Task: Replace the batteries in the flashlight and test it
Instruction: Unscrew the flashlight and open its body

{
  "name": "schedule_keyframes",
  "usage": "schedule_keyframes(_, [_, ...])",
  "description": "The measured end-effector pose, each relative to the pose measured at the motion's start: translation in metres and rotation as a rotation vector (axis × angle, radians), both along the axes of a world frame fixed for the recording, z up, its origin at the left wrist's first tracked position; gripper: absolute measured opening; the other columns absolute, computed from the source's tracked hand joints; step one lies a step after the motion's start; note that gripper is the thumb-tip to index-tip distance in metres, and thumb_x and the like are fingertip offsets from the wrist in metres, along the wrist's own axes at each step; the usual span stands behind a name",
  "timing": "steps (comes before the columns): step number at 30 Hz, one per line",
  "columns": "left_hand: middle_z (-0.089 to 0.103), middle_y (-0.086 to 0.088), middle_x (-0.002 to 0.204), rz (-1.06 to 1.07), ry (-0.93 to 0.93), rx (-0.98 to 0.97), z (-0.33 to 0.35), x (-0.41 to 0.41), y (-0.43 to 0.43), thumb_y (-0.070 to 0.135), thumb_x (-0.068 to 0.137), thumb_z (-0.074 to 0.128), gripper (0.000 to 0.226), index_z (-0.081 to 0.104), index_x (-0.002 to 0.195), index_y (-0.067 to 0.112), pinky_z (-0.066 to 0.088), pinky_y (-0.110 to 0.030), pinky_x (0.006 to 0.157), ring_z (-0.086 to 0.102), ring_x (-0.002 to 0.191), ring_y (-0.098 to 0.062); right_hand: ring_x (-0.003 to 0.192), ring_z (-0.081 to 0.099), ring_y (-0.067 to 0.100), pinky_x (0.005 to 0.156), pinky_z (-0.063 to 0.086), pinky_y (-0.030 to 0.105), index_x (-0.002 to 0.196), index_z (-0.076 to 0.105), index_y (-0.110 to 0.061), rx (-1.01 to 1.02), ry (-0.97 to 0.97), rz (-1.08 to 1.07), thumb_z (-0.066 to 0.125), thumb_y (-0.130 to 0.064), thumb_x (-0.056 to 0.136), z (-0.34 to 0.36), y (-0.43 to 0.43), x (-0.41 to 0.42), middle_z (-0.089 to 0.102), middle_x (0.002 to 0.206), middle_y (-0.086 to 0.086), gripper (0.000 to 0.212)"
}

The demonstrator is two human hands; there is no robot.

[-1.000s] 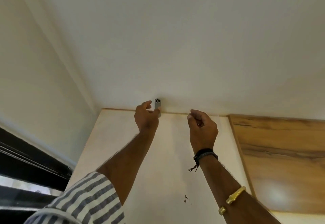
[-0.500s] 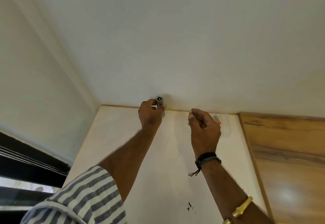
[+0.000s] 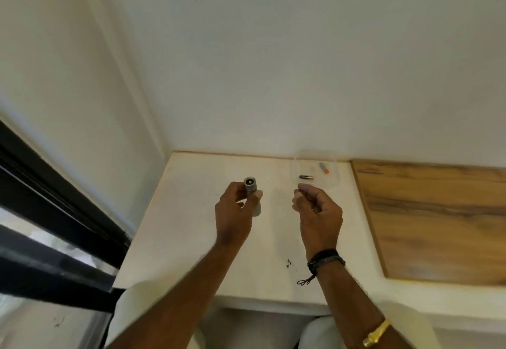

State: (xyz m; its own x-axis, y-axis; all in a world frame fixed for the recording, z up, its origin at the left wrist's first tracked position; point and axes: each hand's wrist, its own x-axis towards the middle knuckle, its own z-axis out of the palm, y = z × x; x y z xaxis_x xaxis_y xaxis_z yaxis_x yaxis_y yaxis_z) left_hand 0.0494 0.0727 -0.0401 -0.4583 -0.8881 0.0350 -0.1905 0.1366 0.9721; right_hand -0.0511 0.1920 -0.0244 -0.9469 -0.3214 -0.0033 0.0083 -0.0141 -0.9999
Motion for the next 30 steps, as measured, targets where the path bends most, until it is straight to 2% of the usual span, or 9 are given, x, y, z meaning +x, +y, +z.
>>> schedule_keyframes(4, [0.068,0.025,0.092,-0.128,-0.033,-0.194,-0.010,0.035,0.039,0.036,0.091,0.069,0.014,0.061,0.102,0.035,0.051,-0.015,0.074,0.064,0.090,-0.004,0.087,0.074,0.016,0.081,0.064,0.045,0.105,0.077,-0.016,0.082,0.046,0.065,0.072,-0.009,0.092,-0.011,0.031,0.031,0.078,0.095,-0.004,0.016])
schedule_keyframes(9, [0.062,0.019,0.098,-0.284,-0.205,-0.402,-0.028,0.056,0.063,0.044,0.093,0.063,0.021,0.058,0.110,0.033,0.046,-0.019,0.072,0.052,0.090,-0.005,0.081,0.073,0.017,0.063,0.062,0.030,0.100,0.076,-0.028,0.119,0.098,0.109,0.071,-0.021,0.094,-0.023,0.057,0.055,0.076,0.090,-0.012,0.010])
schedule_keyframes(13, [0.064,0.008,0.104,-0.394,-0.364,-0.568,-0.034,0.063,0.066,0.044,0.093,0.063,0.029,0.060,0.114,0.024,0.047,-0.024,0.074,0.047,0.095,-0.009,0.081,0.071,0.009,0.068,0.057,0.020,0.095,0.074,-0.034,0.231,0.192,0.186,0.069,-0.033,0.095,-0.031,0.066,0.059,0.076,0.087,-0.015,0.005])
schedule_keyframes(16, [0.065,0.004,0.106,-0.453,-0.411,-0.647,-0.033,0.063,0.068,0.042,0.092,0.065,0.030,0.062,0.114,0.020,0.049,-0.028,0.077,0.048,0.099,-0.013,0.075,0.069,0.004,0.067,0.051,0.013,0.091,0.075,-0.025,0.329,0.240,0.210,0.068,-0.041,0.095,-0.039,0.069,0.059,0.074,0.079,-0.013,0.017])
schedule_keyframes(20, [0.066,0.002,0.104,-0.474,-0.436,-0.722,-0.030,0.062,0.072,0.038,0.090,0.068,0.029,0.063,0.111,0.018,0.051,-0.031,0.074,0.051,0.100,-0.017,0.065,0.067,0.009,0.064,0.052,0.021,0.083,0.073,-0.020,0.441,0.228,0.271,0.061,-0.051,0.096,-0.045,0.073,0.055,0.071,0.067,-0.007,0.036])
schedule_keyframes(23, [0.066,0.002,0.104,-0.500,-0.445,-0.704,-0.031,0.063,0.076,0.039,0.091,0.068,0.030,0.064,0.111,0.018,0.049,-0.030,0.075,0.052,0.100,-0.016,0.068,0.067,0.011,0.065,0.050,0.019,0.084,0.072,-0.016,0.459,0.266,0.305,0.061,-0.046,0.097,-0.046,0.075,0.053,0.070,0.070,-0.006,0.035])
schedule_keyframes(25, [0.066,0.003,0.101,-0.494,-0.423,-0.679,-0.032,0.065,0.078,0.037,0.090,0.069,0.027,0.065,0.109,0.017,0.049,-0.030,0.073,0.051,0.097,-0.015,0.066,0.063,0.003,0.062,0.044,0.009,0.085,0.071,-0.016,0.459,0.302,0.317,0.061,-0.042,0.098,-0.047,0.076,0.056,0.066,0.069,-0.012,0.031])
schedule_keyframes(27, [0.068,0.003,0.101,-0.494,-0.417,-0.647,-0.032,0.065,0.077,0.036,0.091,0.068,0.027,0.066,0.111,0.018,0.050,-0.031,0.075,0.052,0.097,-0.015,0.069,0.062,-0.002,0.064,0.043,0.007,0.090,0.070,-0.015,0.426,0.319,0.327,0.063,-0.035,0.099,-0.047,0.077,0.058,0.066,0.073,-0.014,0.023])
schedule_keyframes(30, [0.070,0.003,0.105,-0.498,-0.425,-0.620,-0.033,0.065,0.076,0.035,0.093,0.065,0.029,0.066,0.116,0.018,0.051,-0.032,0.078,0.053,0.100,-0.015,0.085,0.066,0.001,0.074,0.052,0.016,0.102,0.071,-0.015,0.353,0.339,0.372,0.066,-0.024,0.098,-0.047,0.079,0.058,0.071,0.090,-0.009,0.011])
